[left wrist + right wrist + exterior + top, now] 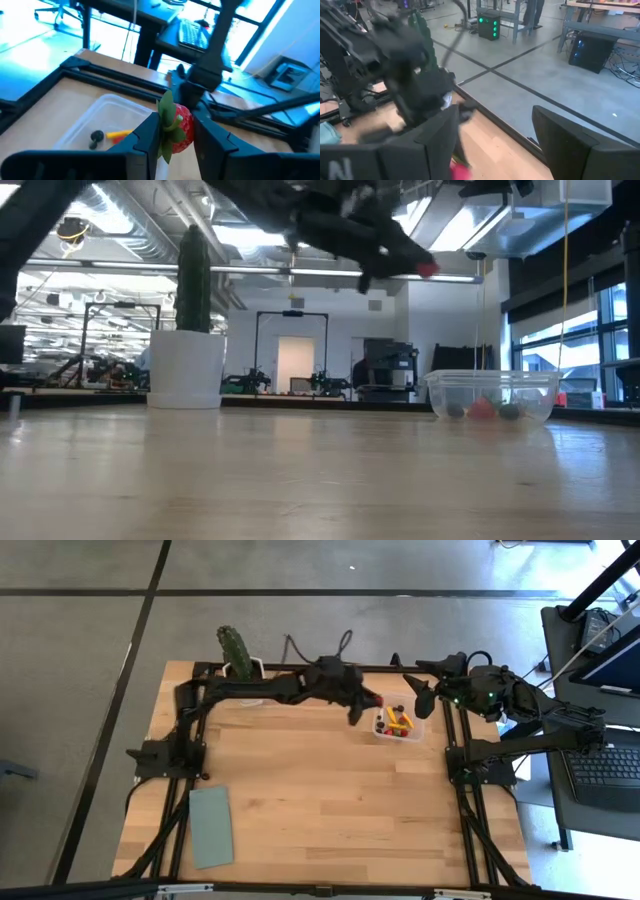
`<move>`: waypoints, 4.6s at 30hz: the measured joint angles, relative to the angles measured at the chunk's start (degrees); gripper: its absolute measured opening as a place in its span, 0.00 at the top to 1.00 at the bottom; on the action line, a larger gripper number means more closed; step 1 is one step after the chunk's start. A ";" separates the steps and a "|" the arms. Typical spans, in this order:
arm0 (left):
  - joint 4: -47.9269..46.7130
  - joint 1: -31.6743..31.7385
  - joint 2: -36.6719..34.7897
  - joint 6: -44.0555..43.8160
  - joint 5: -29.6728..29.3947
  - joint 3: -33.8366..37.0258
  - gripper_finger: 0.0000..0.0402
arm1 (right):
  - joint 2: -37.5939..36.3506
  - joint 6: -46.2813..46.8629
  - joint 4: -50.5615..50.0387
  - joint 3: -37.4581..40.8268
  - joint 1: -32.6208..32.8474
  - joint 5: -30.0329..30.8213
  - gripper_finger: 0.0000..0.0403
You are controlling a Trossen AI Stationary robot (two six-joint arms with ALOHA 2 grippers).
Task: Pick and placing Produce into tupperware
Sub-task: Put the red strawberry into the transparent bin, then put the black cherry into the transparent bin
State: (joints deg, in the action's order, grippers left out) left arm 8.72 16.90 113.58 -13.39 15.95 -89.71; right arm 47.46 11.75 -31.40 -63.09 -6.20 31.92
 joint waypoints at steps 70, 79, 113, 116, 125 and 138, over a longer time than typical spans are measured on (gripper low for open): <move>-98.26 -14.16 -14.86 -3.57 -13.83 -13.73 0.43 | 0.28 -0.12 -1.02 0.00 0.03 -0.02 0.37; -98.74 -19.16 -16.70 -2.63 -13.69 1.57 0.44 | 2.13 1.23 -1.01 0.00 0.00 -0.02 0.37; -86.74 -21.29 -14.60 -5.42 -2.95 42.07 0.55 | 9.01 -0.28 4.94 0.00 0.00 0.00 0.37; -86.25 -22.20 -11.96 -4.46 -2.94 42.09 0.55 | 9.01 -0.28 4.92 0.00 0.00 0.00 0.37; -84.43 -24.06 -5.03 0.23 -3.37 42.06 0.56 | 9.01 -0.18 4.88 0.00 0.00 0.03 0.37; -85.30 -26.34 3.04 7.21 -3.88 41.91 0.56 | 9.01 -0.15 4.79 0.00 0.00 0.03 0.37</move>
State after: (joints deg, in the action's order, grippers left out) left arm -76.57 -9.45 116.62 -6.18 12.07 -47.79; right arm 56.47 11.60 -26.61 -63.09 -6.20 31.94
